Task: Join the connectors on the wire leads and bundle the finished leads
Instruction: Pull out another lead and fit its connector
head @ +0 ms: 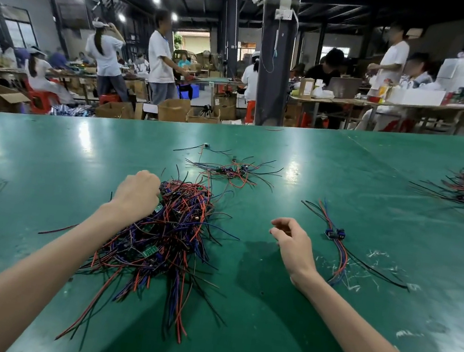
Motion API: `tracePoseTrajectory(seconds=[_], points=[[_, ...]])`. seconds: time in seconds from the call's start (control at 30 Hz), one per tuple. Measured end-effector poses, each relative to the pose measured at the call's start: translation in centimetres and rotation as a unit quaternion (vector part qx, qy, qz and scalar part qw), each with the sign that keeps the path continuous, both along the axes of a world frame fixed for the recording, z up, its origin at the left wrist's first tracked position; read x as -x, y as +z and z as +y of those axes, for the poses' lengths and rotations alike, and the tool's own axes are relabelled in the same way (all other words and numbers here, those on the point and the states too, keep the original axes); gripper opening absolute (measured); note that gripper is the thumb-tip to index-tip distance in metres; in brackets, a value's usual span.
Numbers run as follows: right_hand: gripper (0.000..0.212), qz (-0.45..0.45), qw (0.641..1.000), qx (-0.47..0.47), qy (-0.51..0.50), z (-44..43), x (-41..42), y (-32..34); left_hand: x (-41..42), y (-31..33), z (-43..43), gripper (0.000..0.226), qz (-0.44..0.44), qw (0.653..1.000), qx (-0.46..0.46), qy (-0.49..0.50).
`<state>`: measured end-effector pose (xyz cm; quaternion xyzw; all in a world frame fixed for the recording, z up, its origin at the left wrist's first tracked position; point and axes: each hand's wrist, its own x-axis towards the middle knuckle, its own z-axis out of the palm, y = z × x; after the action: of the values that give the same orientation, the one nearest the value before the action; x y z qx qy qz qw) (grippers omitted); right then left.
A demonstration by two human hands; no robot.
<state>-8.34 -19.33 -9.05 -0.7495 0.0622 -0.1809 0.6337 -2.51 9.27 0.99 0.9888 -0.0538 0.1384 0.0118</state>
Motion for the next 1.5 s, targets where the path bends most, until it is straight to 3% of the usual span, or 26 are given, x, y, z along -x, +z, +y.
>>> tracePoseTrajectory(seconds=[0.17,0.27,0.37,0.47,0.63,0.73,0.87,1.03,1.1,1.4,1.5], points=[[0.015,-0.001,1.0,0.003,0.002,0.0,0.1,0.0,0.2,2.2,0.1,0.027,-0.06,0.998,-0.007,0.004],[0.015,0.001,1.0,0.006,0.005,0.1,0.1,0.1,0.7,4.1,-0.3,0.026,-0.143,0.982,0.123,-0.016],[0.014,0.002,1.0,0.006,0.006,0.1,0.1,0.2,2.0,6.3,-1.4,0.021,-0.196,0.94,0.274,-0.059],[0.016,-0.001,1.0,0.009,0.007,0.1,0.2,0.2,3.6,7.6,-3.4,0.014,-0.126,0.844,0.509,-0.116],[0.017,-0.013,1.0,0.0,0.022,0.2,0.3,0.4,5.3,6.1,-7.7,0.02,0.087,0.669,0.725,-0.138],[0.019,-0.021,0.998,-0.027,0.051,0.4,0.5,0.8,5.6,3.3,-10.0,0.021,0.188,0.594,0.773,-0.12],[0.013,-0.027,0.986,-0.088,0.136,0.2,0.7,1.5,5.7,-1.0,-12.6,0.028,0.28,0.524,0.8,-0.09],[0.024,0.015,0.963,-0.17,0.21,0.2,0.8,1.6,5.9,-4.2,-14.1,0.025,0.359,0.437,0.823,-0.061],[0.023,0.017,0.963,-0.169,0.21,0.2,0.9,1.6,6.2,-4.6,-14.2,0.025,0.368,0.43,0.822,-0.066],[0.012,0.05,0.961,-0.195,0.188,0.1,1.5,2.3,7.7,-6.1,-14.6,0.018,0.367,0.497,0.78,-0.098],[0.01,0.049,0.968,-0.177,0.173,0.0,1.6,2.5,7.9,-6.4,-14.6,0.017,0.344,0.55,0.753,-0.113]])
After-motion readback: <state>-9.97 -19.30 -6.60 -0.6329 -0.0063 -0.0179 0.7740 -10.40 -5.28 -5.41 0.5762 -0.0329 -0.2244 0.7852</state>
